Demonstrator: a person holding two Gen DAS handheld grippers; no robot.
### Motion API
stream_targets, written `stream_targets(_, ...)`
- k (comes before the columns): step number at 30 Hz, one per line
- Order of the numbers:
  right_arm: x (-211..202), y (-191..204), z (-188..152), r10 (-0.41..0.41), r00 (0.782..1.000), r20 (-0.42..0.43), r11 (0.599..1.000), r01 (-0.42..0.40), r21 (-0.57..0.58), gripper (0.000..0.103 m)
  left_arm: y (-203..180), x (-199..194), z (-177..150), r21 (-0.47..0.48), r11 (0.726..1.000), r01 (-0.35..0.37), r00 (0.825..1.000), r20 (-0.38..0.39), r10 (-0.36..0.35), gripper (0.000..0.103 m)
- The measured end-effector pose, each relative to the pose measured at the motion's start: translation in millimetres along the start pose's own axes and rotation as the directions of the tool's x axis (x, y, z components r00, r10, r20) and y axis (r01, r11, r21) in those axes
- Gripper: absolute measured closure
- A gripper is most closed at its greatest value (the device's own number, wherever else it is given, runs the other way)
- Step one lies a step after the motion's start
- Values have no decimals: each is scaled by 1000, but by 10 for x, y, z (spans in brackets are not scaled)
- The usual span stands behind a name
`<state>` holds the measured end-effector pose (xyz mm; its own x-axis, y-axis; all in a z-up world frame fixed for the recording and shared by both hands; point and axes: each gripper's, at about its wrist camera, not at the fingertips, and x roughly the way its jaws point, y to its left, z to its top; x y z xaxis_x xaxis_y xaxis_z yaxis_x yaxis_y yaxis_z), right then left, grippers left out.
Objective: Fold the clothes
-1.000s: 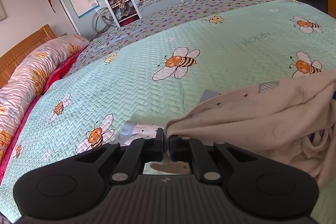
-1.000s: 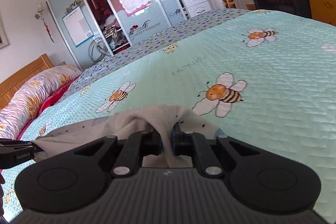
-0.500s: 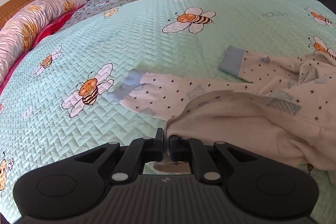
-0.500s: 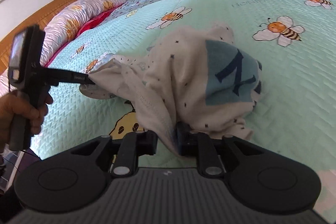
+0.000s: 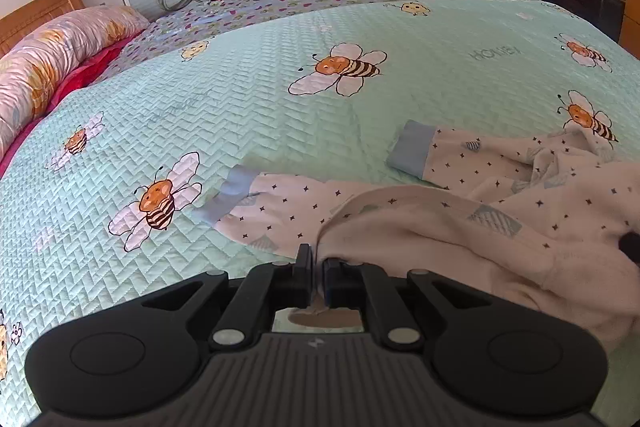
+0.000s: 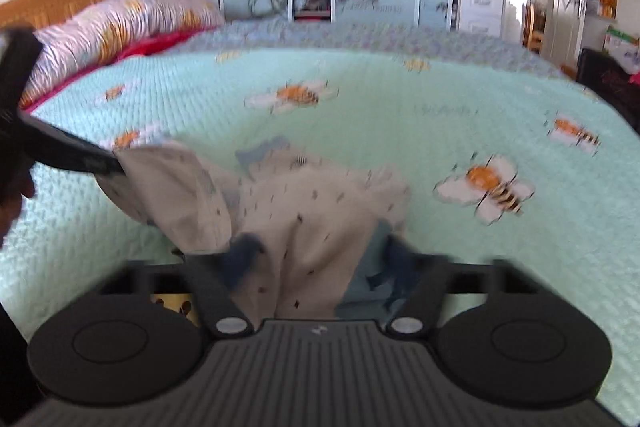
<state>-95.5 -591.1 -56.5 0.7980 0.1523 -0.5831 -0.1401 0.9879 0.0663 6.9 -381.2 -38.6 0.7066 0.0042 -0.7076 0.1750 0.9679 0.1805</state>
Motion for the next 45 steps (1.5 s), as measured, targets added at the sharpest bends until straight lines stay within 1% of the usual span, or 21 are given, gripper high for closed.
stream_targets(3, -65, -255, 10, 4, 999, 52, 988, -12, 152, 83, -7, -64, -9, 18, 1000, 24, 1000, -2, -24, 96)
stream_targets(5, -210, -513, 15, -56, 995, 85, 970, 34, 241, 84, -13, -111, -19, 31, 998, 61, 998, 1, -61, 92)
stream_targets(6, -272, -646, 3, -88, 992, 88, 958, 60, 279, 84, -27, -141, -24, 37, 994, 99, 995, 6, -100, 89)
stream_targets(9, -323, -1026, -157, -150, 989, 9, 920, 136, 368, 84, -119, -233, -54, 79, 977, 199, 979, 28, -201, 83)
stream_targets(11, -294, -1212, -362, -182, 981, -72, 887, 195, 418, 84, -182, -285, -88, 116, 966, 229, 971, 47, -236, 80)
stream_targets(14, -312, -1266, -572, -168, 980, -108, 871, 199, 449, 83, -207, -323, -108, 139, 957, 255, 961, 69, -267, 63)
stream_targets(17, -434, -1230, -574, -165, 981, -106, 864, 195, 465, 77, -179, -288, -115, 153, 954, 259, 960, 72, -272, 59)
stream_targets(19, -578, -1167, -478, -185, 981, -54, 878, 190, 439, 64, -217, -244, -138, 184, 948, 259, 960, 62, -274, 54)
stream_targets(21, -665, -1051, -327, -206, 978, 13, 918, 189, 349, 38, -318, -156, -184, 221, 937, 272, 957, 38, -287, 49)
stream_targets(24, -576, -772, -145, -153, 986, 62, 974, 140, 176, 29, -509, -25, -271, 220, 926, 305, 951, -20, -309, 48)
stream_targets(26, -413, -592, -91, -117, 992, 55, 991, 113, 75, 28, -596, 17, -312, 188, 927, 323, 946, -37, -322, 48)
stream_targets(28, -189, -421, -97, -125, 992, 23, 991, 126, -34, 28, -653, 36, -331, 157, 932, 325, 946, -46, -322, 48)
stream_targets(29, -67, -349, -116, -139, 990, 0, 987, 138, -86, 30, -633, -2, -332, 147, 935, 323, 946, -42, -320, 48)
stream_targets(31, 161, -210, -151, -170, 985, -39, 970, 160, -184, 53, -590, -78, -335, 128, 940, 317, 948, -32, -315, 48)
stream_targets(32, 222, -159, -157, -182, 982, -42, 963, 169, -210, 70, -544, -122, -348, 127, 944, 306, 952, -28, -305, 48)
stream_targets(33, 246, -129, -141, -179, 983, -35, 964, 168, -208, 81, -499, -167, -360, 127, 947, 295, 955, -23, -294, 48)
stream_targets(36, 214, -53, 7, -157, 988, -6, 976, 154, -155, 89, -299, -271, -385, 106, 961, 256, 967, -14, -256, 48)
stream_targets(38, 136, 45, 151, -106, 994, 33, 988, 109, -106, 90, -104, -333, -387, 69, 969, 236, 972, -6, -236, 48)
stream_targets(41, 27, 202, 399, 65, 996, 66, 998, -66, 19, 90, 234, -422, -394, 8, 981, 196, 980, 19, -196, 48)
stream_targets(43, -33, 257, 580, 214, 972, 101, 962, -228, 150, 90, 480, -485, -393, -42, 984, 171, 985, 40, -170, 48)
stream_targets(45, -120, 287, 759, 329, 929, 169, 896, -363, 255, 90, 701, -553, -387, -94, 984, 154, 987, 59, -149, 48)
